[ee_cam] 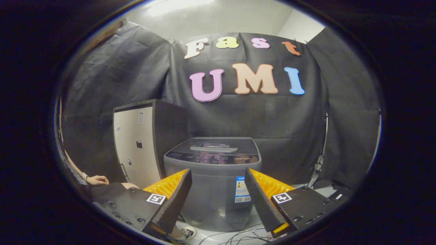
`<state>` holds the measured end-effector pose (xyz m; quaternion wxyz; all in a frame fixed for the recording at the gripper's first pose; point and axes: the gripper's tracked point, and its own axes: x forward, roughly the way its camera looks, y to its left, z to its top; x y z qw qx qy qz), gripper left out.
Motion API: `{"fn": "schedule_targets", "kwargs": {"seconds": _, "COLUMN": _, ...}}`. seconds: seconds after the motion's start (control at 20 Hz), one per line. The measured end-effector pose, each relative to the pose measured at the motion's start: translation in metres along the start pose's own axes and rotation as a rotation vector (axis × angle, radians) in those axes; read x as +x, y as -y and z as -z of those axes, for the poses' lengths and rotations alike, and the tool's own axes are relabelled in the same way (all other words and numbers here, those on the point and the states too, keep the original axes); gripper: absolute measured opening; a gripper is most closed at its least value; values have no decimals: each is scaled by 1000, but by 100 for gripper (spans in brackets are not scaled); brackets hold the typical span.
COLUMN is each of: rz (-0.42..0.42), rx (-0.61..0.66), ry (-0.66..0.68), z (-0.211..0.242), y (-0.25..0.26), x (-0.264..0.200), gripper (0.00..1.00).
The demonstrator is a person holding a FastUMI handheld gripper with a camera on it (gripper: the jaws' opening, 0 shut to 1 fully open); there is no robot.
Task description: Put the clothes into the washing machine and then close the washing machine lid.
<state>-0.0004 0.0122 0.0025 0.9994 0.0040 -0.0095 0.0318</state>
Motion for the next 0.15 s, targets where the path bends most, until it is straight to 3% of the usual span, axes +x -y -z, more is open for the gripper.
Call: {"fn": "schedule_targets", "kwargs": {"seconds": 0.15, "rz": 0, "rx": 0, "ry": -1, "z": 0, "y": 0, "x": 0, "gripper": 98}}
